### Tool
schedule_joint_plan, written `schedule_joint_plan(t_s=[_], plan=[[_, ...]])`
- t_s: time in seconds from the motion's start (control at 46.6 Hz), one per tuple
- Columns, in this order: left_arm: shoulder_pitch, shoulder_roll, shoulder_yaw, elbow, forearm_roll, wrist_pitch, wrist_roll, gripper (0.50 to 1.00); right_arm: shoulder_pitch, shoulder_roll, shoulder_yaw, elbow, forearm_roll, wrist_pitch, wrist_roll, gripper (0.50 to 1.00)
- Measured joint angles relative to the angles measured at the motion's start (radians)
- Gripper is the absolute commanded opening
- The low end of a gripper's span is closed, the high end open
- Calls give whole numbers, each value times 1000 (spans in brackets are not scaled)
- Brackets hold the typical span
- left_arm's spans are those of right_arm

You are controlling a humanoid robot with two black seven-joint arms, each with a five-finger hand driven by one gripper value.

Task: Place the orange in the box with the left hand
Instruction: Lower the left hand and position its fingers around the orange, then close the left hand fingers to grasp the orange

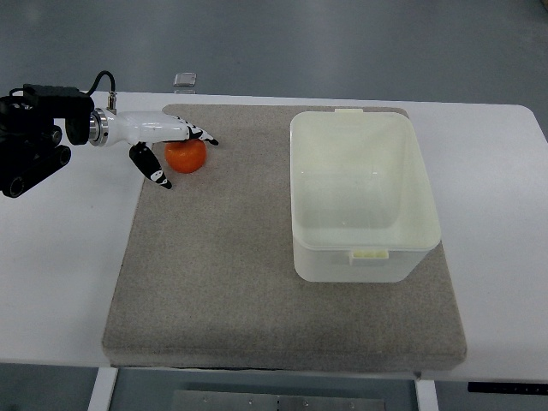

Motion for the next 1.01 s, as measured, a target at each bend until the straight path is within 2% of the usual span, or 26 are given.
schedule_joint_plan(t_s=[0.236,0.6,0.75,0.836,0.879,0.965,1.008], plan=[[0,-2,1,10,-2,0,0,943,0,0,0,0,0,0,0,926],[18,-38,2,85,0,6,0,947,0,0,0,0,0,0,0,926],[20,-40,4,92,-1,48,0,941,0,0,0,0,0,0,0,926],[20,-43,4,92,-1,55,0,889,0,0,0,0,0,0,0,926],[20,-45,5,92,-1,55,0,825,0,0,0,0,0,0,0,926],[20,-46,6,92,0,55,0,765,0,0,0,0,0,0,0,926],[20,-46,6,92,0,55,0,716,0,0,0,0,0,0,0,926]])
